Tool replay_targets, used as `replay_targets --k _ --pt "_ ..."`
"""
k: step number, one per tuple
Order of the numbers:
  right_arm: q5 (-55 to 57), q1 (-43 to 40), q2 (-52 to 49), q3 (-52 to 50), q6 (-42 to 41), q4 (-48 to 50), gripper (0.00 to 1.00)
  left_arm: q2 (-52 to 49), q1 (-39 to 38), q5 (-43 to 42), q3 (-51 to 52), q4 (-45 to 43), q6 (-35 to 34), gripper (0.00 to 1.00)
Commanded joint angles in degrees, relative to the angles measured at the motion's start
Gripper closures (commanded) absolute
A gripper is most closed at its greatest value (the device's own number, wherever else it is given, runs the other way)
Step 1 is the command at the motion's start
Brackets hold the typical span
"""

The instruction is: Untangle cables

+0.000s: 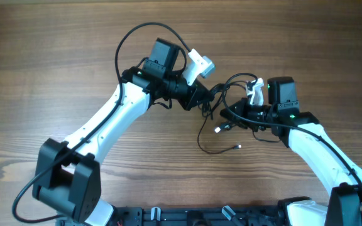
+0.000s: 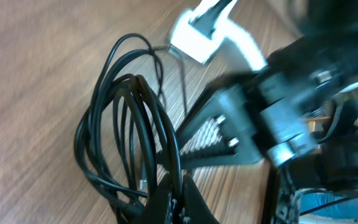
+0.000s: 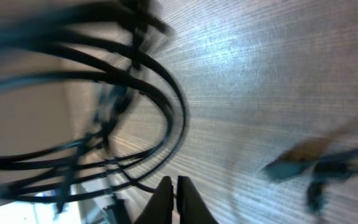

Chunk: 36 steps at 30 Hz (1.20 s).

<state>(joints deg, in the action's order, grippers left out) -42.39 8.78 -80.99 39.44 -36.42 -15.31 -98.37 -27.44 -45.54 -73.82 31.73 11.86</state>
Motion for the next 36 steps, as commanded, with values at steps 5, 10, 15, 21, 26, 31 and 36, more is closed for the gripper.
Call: replay_targets --k 5,10,15,21,26,31,36 --pt "-9.29 0.72 0.63 0.57 -2.78 -0.55 0.96 3.89 0.33 -8.44 -2.05 -7.32 -6.62 0.96" --pt "-19.91 0.68 0.63 0.57 -6.60 16.59 0.96 3.89 0.33 -11.89 -2.05 -5.95 -8.28 0.96" --pt "-19.93 -2.27 0.63 0.57 -16.57 35.63 0.95 3.89 0.33 -11.89 -2.05 -0.07 -5.33 0.96" --pt "-17.14 -2.58 0.63 0.57 -14.78 32.76 0.92 3.87 0.35 -7.69 -2.05 5.44 1.25 0.96" --pt "-5.86 -2.71 0.76 0.57 -1.81 12.90 0.90 3.15 -0.55 17.53 -1.95 5.03 0.59 0.96" --pt "5.81 -2.84 0.76 0.57 -3.21 5.60 0.91 -2.97 -6.58 23.12 -1.88 4.96 -1.62 0.96" --pt "12.48 -3.96 0.76 0.57 -2.51 -1.40 0.85 -10.54 -12.74 24.26 -1.88 2.21 -6.03 0.89"
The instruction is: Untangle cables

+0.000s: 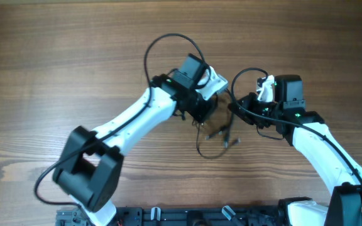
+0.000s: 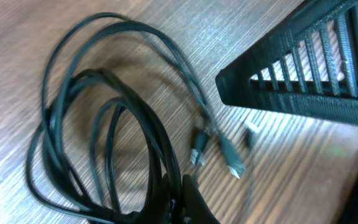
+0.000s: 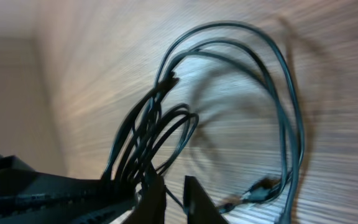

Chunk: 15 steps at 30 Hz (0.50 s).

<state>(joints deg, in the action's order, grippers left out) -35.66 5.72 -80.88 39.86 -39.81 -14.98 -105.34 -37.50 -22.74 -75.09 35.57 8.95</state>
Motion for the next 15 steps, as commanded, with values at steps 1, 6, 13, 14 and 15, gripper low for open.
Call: replay_targets --k 1,6,13,14,15 --pt "6.71 -1.31 0.66 0.15 1.18 -2.69 0.81 -5.05 -3.72 1.60 -0.61 -2.19 -3.98 0.82" --pt "7.58 -3.28 0.66 0.15 2.10 -3.54 0.46 -2.34 -4.63 1.05 -0.81 -1.03 -5.70 0.36" --pt "5.64 -3.63 0.59 0.15 0.85 -5.05 0.31 6.38 3.50 1.40 -0.79 -1.09 -12.72 0.12" --pt "5.66 -3.34 0.42 0.15 0.85 -5.01 0.31 5.77 4.96 1.40 -0.79 -1.07 -14.27 0.16" --pt "5.66 -2.75 0.09 0.15 0.83 -4.72 0.32 5.01 6.25 1.40 -0.79 -1.07 -15.96 0.23"
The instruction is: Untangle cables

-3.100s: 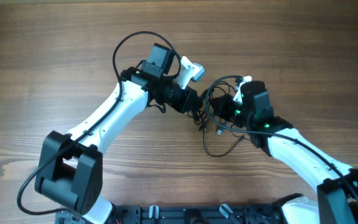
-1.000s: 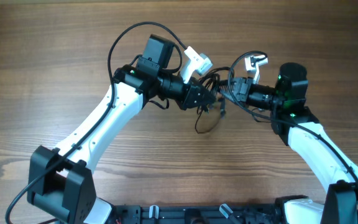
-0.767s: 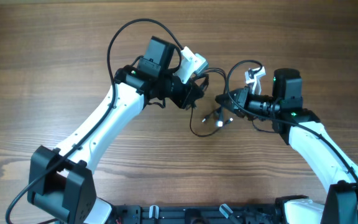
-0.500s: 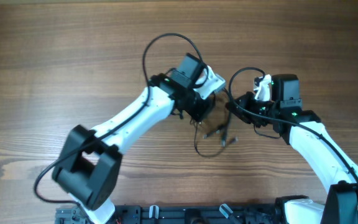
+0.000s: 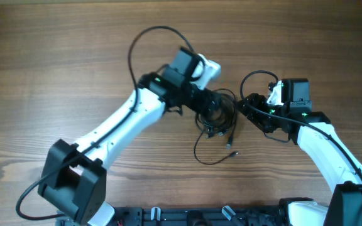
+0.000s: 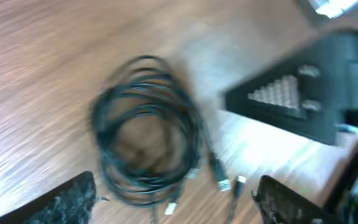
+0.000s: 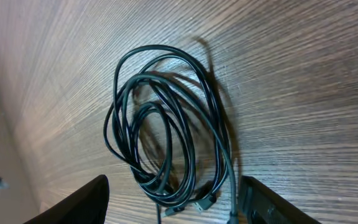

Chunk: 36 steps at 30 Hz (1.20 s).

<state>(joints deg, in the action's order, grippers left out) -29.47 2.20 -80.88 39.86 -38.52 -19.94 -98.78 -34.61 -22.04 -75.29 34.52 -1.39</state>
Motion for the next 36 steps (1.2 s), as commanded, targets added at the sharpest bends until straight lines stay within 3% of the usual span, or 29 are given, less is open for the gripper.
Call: replay_targets --k 1,3,6,12,18,22,24,31,36 --pt "-0.50 1.62 -0.35 0.09 -0.44 0.66 0.32 -2.40 4.13 0.70 -0.59 -0.02 -7.13 0.25" --pt "-0.50 3.52 -1.44 -0.07 -0.48 2.27 0.33 -4.26 4.48 0.44 -0.57 0.00 -8.57 0.28" --pt "-0.44 6.25 -5.07 -0.07 -0.94 5.46 0.45 -6.91 3.32 0.70 -0.57 -0.02 -9.49 0.36" --pt "0.20 6.97 -13.51 -0.07 -0.90 10.10 0.51 -8.17 2.93 1.79 -0.44 -0.85 -15.89 0.55" --pt "-0.52 6.95 -14.67 -0.07 -0.90 11.08 0.69 -11.50 0.50 1.77 -0.42 -1.55 -21.05 0.51" --pt "-0.55 6.97 -14.71 -0.07 -2.01 11.65 0.71 -11.82 -0.44 5.42 -0.24 0.04 -24.81 0.52" --pt "-0.55 6.97 -14.91 -0.07 -2.03 11.63 0.71 -11.85 -0.96 7.85 0.61 -0.02 -24.87 0.60" --pt "-2.27 7.78 -16.81 -0.07 -2.19 12.41 0.70 -13.53 -1.66 8.63 1.27 -1.95 -26.56 0.61" --pt "-2.25 7.87 -16.96 -0.07 -3.50 12.66 0.75 -13.97 -3.28 8.66 1.25 -1.95 -26.51 0.61"
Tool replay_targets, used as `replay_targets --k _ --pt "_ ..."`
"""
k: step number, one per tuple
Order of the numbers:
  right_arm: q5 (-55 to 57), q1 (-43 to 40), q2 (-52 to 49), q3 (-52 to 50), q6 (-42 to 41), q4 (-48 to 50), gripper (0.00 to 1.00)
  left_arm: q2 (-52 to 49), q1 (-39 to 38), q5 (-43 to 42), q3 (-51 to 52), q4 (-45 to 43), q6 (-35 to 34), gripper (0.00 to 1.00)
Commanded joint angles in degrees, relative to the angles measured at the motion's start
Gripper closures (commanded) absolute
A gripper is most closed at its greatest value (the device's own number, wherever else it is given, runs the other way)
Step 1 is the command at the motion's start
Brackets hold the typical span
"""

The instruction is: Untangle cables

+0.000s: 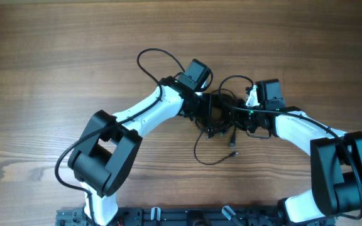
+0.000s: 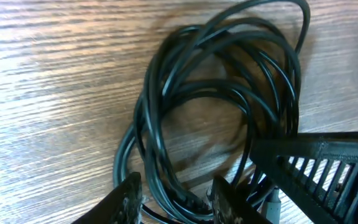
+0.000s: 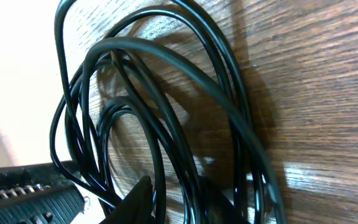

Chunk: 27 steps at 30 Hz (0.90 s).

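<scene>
A coil of black cables lies tangled on the wooden table, between both arms. In the overhead view my left gripper is down on the coil's left side and my right gripper on its right side. The left wrist view shows the coil close up, with my left gripper narrowed around several strands. My right gripper is likewise closed in around strands of the coil. One loose cable end with plugs trails toward the front.
The right gripper's ribbed black finger shows in the left wrist view, very close to my left fingers. Each arm's own black lead loops above its wrist. A black rail runs along the table's front edge.
Both grippers stood wide open above the coil lying on the table. Now both are down in the coil, jaws narrowed around strands, and the two arms are closer together.
First both grippers held the tangle up between them. Then they still gripped strands with the coil spread lower over the table. Then the coil lay free with both grippers wide open. Now both have closed in on its opposite sides.
</scene>
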<state>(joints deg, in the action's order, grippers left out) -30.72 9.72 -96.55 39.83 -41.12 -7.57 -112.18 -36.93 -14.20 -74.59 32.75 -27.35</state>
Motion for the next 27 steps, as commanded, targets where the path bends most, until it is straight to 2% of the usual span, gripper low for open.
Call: replay_targets --k 1,2,5,8,13,20,21,23,27 --pt "-1.03 0.39 -1.29 -0.04 -0.87 0.28 0.76 -0.57 -1.29 0.83 0.55 -0.42 -0.57 0.62" --pt "-1.03 0.39 -1.29 -0.04 -0.87 0.28 0.76 -0.66 -1.60 1.31 0.57 -0.96 -0.59 0.66" --pt "-1.03 0.39 -1.29 -0.04 -0.90 0.31 0.76 -0.66 -1.60 5.14 0.57 -1.27 -0.57 0.68" --pt "-1.03 0.39 -1.29 -0.04 -0.87 0.48 0.76 -0.72 -1.60 5.16 0.57 -1.73 -0.59 0.77" --pt "-1.03 0.42 -1.29 -0.04 -0.87 0.48 0.76 -1.55 -1.60 6.40 0.57 -2.34 -0.59 0.73" --pt "-1.03 0.39 -1.29 -0.04 -0.87 0.48 0.76 -3.39 -1.60 6.38 0.57 -2.82 -0.59 0.75" --pt "-1.03 0.39 -1.29 -0.04 -0.87 0.48 0.76 -3.61 -1.60 6.40 0.57 -2.84 -0.57 0.77" --pt "-1.03 0.42 -1.29 -0.04 -0.85 0.48 0.76 -3.48 -1.57 6.36 0.52 -3.32 -0.57 0.96" --pt "-3.67 0.39 -1.29 -0.04 -0.79 0.90 0.77 -0.07 -1.53 6.34 0.28 -3.45 -0.55 0.96"
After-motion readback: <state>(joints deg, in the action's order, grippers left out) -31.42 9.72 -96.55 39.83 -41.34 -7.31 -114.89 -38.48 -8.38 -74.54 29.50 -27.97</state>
